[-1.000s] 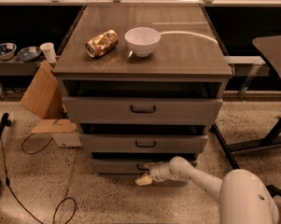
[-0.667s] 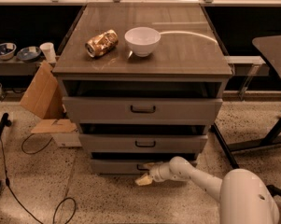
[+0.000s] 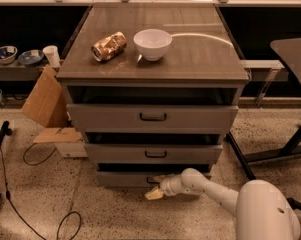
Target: Open bottom drawer
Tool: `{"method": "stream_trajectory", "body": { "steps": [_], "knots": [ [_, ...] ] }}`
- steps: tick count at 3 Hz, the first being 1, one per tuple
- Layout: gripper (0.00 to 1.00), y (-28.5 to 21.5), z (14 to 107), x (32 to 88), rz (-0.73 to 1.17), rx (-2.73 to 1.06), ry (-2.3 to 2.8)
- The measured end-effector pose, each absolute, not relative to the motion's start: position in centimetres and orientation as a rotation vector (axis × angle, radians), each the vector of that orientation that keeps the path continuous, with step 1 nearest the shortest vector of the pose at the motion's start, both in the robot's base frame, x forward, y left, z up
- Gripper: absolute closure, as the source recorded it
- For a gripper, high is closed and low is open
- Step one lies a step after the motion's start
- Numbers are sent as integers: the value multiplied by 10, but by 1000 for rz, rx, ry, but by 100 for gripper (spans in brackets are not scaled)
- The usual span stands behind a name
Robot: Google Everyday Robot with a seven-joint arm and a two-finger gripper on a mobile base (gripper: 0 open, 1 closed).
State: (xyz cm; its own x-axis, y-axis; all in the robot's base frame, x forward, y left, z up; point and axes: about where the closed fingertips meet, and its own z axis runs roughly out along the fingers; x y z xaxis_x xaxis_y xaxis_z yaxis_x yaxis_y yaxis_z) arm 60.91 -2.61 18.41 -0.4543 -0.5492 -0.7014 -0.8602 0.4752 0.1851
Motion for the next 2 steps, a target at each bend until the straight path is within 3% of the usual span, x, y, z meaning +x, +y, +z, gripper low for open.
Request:
{"method": "stream_trajectory", "body": {
  "steps": [2],
  "knots": [
    [30,-25,184,598,734,-1163,2181]
  ]
}}
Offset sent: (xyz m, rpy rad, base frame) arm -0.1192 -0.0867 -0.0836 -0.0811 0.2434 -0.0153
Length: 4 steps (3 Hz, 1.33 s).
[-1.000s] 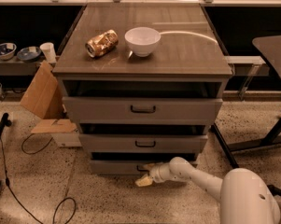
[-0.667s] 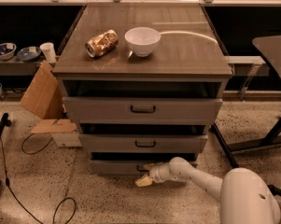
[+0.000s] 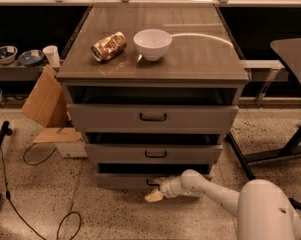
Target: Open bottom drawer
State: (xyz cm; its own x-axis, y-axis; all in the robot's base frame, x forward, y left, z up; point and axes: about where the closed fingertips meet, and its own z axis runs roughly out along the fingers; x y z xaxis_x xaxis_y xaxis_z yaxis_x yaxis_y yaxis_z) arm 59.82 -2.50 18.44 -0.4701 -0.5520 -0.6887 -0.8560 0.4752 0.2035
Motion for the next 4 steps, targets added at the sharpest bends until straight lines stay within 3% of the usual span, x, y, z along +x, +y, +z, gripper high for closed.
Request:
{"method": "stream_trajectory", "body": {
  "steps": [4],
  "knots": [
    [33,-22,186,576,770,-1145,2229]
  ]
}}
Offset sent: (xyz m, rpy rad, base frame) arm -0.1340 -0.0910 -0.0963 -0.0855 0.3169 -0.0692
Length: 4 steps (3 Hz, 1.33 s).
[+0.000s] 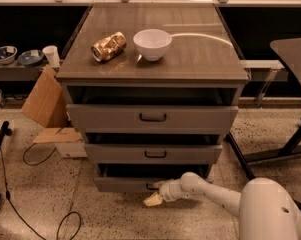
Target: Open bottom drawer
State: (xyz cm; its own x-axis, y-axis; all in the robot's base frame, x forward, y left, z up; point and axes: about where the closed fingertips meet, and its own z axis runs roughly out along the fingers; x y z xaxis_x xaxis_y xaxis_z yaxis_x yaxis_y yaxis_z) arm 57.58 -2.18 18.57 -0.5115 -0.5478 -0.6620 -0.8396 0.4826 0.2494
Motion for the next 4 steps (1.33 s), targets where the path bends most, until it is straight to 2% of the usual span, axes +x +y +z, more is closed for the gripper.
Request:
{"method": "stream_trajectory", "body": {
  "steps": [1,3,4],
  "knots": [
    [47,-23,182,565,787,-1132,2255],
    [93,-32,179,552,803,-1116,2288],
    [100,-32,182,552,803,-1116,2288]
  ]
}}
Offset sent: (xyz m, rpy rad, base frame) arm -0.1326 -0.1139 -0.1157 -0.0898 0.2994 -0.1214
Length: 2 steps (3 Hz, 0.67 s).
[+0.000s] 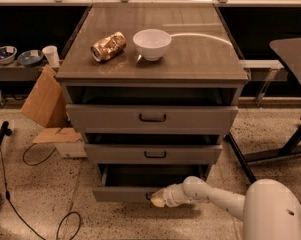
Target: Open bottom drawer
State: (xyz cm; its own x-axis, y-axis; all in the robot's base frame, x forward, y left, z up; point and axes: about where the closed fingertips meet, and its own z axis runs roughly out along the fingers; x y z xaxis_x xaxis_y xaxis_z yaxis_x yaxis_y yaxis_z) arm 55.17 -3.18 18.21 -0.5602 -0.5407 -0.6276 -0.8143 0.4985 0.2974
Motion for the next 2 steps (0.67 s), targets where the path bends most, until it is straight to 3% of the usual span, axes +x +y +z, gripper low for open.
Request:
{"method": "stream_trajectory", "body": {
  "steps": [2],
  "knots": [
    [100,-39,178,541,807,-1110,2317]
  ]
}}
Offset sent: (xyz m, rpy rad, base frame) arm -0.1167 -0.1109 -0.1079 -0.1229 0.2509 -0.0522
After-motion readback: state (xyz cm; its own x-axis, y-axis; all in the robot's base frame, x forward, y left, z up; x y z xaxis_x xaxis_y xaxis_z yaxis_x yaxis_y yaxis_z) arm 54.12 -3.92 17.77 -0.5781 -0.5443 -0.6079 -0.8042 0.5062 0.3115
